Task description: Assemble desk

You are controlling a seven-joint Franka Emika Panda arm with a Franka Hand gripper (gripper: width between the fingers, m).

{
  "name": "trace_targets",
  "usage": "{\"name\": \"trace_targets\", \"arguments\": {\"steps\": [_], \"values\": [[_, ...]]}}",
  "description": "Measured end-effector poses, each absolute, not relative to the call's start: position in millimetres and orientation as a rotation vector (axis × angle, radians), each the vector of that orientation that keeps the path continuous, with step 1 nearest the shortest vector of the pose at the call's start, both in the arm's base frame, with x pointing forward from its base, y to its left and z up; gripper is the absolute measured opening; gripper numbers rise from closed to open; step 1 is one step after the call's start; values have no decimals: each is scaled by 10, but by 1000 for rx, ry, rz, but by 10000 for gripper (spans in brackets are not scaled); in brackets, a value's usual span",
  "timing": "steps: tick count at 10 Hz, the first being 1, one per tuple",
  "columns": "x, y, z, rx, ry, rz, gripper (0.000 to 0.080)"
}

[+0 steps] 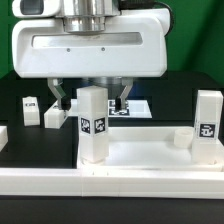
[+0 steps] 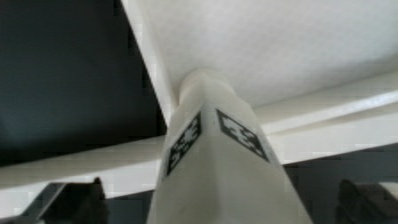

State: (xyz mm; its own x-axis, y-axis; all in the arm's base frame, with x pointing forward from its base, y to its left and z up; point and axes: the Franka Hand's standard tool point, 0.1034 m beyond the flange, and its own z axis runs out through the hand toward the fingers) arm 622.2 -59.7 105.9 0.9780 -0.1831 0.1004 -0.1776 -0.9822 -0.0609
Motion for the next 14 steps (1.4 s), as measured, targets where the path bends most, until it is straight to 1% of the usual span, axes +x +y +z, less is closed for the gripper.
{"name": "trace_targets", "arguments": {"steps": [5,8,10,11,12,13,14], "values": [[6222,-552,1070,-3104,-401,-172,649],[6195,-576,1044,-3054,-782,-164,649],[6195,-601,1045,-3019,-937,-162,649],[6197,-604,1046,-3018,-942,-161,539],[6196,-604,1042,-3019,-941,-160,539],[6195,-605,1040,-3019,-941,-160,403],[6192,-604,1038,-3018,-940,-158,289]]}}
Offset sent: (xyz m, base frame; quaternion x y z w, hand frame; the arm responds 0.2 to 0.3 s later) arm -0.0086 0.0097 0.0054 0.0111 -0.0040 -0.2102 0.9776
